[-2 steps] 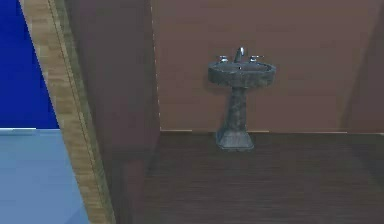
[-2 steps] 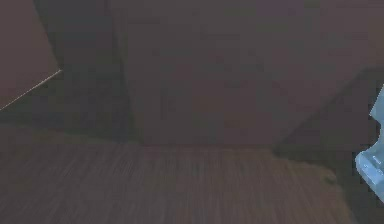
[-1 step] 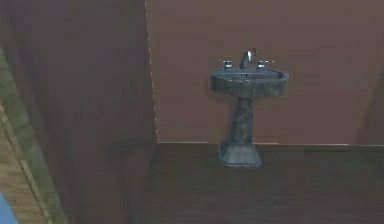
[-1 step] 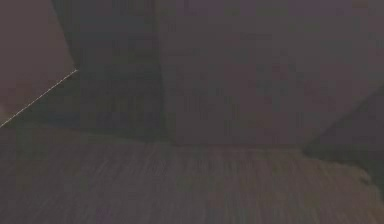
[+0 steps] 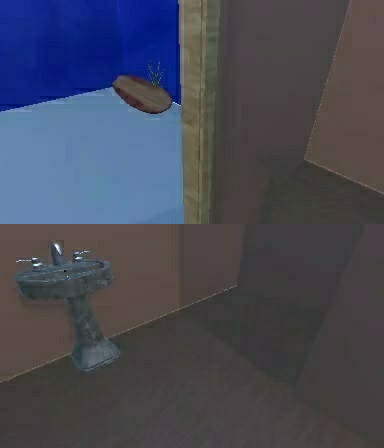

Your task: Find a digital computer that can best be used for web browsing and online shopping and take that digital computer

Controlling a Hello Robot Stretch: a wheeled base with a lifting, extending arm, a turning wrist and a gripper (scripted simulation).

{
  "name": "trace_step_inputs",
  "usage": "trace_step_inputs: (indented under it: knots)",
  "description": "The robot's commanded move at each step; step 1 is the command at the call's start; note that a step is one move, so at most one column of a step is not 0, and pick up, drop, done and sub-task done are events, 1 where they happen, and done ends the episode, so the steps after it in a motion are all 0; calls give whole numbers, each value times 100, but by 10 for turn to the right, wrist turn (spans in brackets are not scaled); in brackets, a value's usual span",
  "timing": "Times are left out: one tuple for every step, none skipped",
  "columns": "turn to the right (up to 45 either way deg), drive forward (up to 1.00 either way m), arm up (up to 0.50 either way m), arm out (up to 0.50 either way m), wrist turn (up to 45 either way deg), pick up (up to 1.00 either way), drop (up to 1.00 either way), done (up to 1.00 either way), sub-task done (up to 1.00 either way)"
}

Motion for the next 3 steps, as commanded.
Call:
trace_step_inputs:
  knots:
    - [-450, 0, 0, 0, 0, 0, 0, 0, 0]
    - [0, 100, 0, 0, 0, 0, 0, 0, 0]
    - [0, 60, 0, 0, 0, 0, 0, 0, 0]
